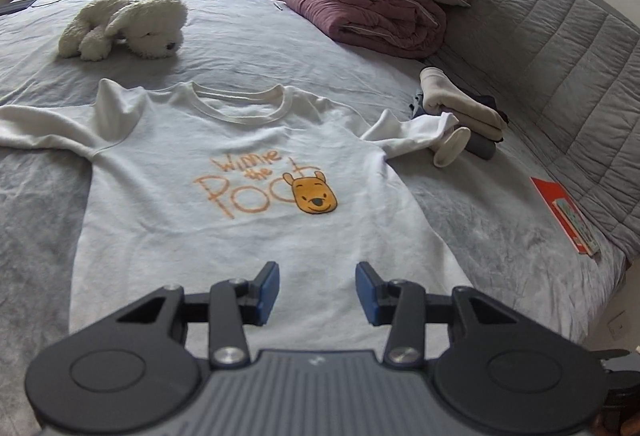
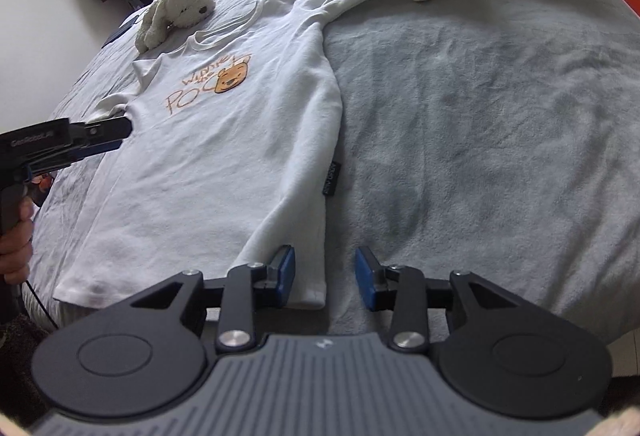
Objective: Fold clothes
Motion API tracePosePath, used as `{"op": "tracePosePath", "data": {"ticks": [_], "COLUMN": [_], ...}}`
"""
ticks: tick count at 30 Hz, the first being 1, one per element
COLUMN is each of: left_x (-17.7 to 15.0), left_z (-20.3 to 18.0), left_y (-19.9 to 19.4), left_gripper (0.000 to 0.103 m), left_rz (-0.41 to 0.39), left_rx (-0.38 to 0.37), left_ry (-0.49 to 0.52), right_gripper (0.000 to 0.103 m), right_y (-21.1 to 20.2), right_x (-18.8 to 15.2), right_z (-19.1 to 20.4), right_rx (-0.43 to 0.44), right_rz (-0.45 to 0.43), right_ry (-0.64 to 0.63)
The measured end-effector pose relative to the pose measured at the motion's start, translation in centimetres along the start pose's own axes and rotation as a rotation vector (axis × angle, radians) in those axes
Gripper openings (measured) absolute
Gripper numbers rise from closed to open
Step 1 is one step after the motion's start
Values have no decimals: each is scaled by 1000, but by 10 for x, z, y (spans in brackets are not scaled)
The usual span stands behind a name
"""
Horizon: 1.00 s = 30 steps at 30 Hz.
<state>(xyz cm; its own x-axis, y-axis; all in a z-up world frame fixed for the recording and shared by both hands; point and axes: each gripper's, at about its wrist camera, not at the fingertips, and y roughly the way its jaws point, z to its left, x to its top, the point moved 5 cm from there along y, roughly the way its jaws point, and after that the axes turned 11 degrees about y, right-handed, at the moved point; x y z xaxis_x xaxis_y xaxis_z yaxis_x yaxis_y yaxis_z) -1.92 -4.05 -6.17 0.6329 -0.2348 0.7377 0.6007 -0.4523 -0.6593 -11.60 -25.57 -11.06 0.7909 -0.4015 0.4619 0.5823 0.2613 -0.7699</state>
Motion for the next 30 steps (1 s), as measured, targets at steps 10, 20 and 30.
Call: {"op": "tracePosePath", "data": {"ticks": [10,20,30], "left_x": [-22,-28,-15], "left_z": [-17,-21,-13], "left_y": [41,41,35], "left_gripper": [42,41,42], "left_rz": [102,110,78], "left_rx": [55,74,57], "left_ry": [97,169,100], "right_gripper": [6,5,25], "right_y": [-3,-21,-33], "right_x": [-11,-5,25], "right_z": [20,-11,-14], "right_rx": [-87,-232,-145], "right_rz": [-109,-153,-91], "right_ry": [-180,-168,-76]}}
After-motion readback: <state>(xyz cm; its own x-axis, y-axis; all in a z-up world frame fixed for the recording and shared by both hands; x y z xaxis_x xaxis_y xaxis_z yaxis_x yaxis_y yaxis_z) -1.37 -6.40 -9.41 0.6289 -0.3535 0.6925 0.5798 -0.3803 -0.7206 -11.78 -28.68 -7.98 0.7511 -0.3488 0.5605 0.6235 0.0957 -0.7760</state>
